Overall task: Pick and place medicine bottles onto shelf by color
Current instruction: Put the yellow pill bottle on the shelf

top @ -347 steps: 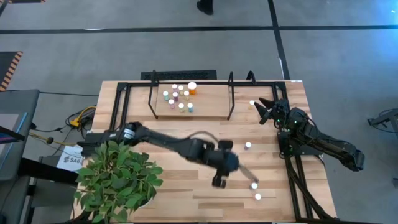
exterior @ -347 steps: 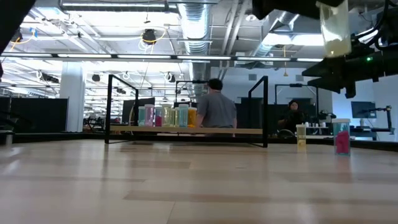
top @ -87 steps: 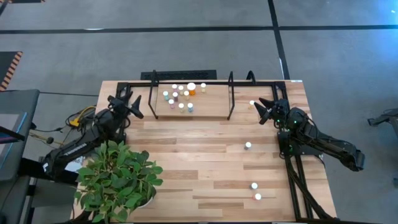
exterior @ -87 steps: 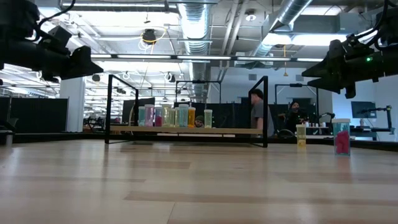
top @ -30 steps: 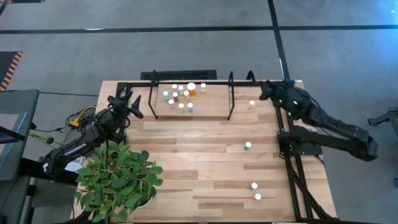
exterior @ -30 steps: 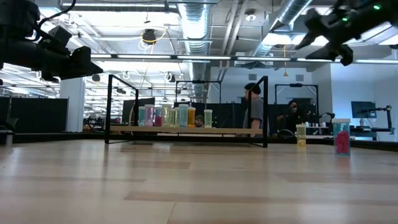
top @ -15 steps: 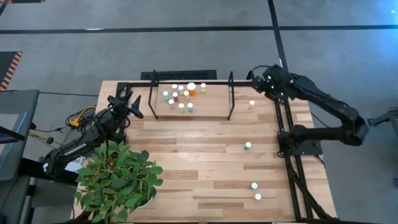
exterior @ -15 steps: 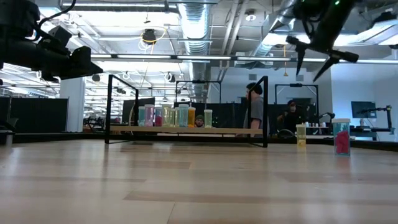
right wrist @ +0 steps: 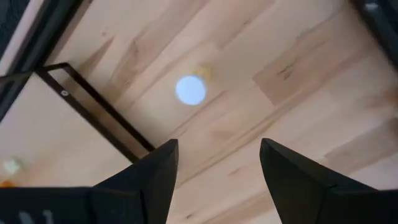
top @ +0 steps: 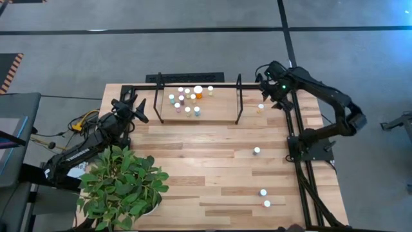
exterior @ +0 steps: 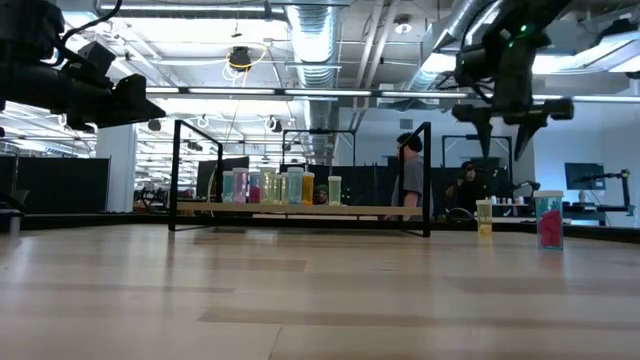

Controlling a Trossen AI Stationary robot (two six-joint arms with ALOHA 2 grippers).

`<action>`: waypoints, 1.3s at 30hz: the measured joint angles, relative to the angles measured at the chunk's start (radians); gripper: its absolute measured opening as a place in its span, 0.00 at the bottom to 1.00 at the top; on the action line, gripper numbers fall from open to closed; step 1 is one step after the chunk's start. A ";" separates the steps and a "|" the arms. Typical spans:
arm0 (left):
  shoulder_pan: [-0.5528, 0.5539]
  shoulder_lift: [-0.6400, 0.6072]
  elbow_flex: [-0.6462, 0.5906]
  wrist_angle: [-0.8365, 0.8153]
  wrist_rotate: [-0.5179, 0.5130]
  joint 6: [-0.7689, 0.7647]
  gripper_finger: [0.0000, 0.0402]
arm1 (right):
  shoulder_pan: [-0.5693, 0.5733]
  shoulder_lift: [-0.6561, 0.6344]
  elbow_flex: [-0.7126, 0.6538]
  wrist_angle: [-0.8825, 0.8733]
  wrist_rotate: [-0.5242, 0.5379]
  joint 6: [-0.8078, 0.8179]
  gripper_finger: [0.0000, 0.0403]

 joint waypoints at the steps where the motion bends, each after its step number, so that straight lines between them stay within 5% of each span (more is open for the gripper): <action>1: 0.000 0.000 0.000 0.000 0.000 0.000 0.53 | -0.004 0.017 0.000 0.012 -0.003 -0.015 0.62; 32: 0.000 0.000 0.000 0.000 0.000 0.000 0.54 | -0.035 0.365 -0.001 0.190 -0.023 -0.067 0.62; 39: 0.000 0.000 0.000 0.000 0.000 0.000 0.53 | -0.036 0.398 -0.001 0.192 -0.023 -0.067 0.51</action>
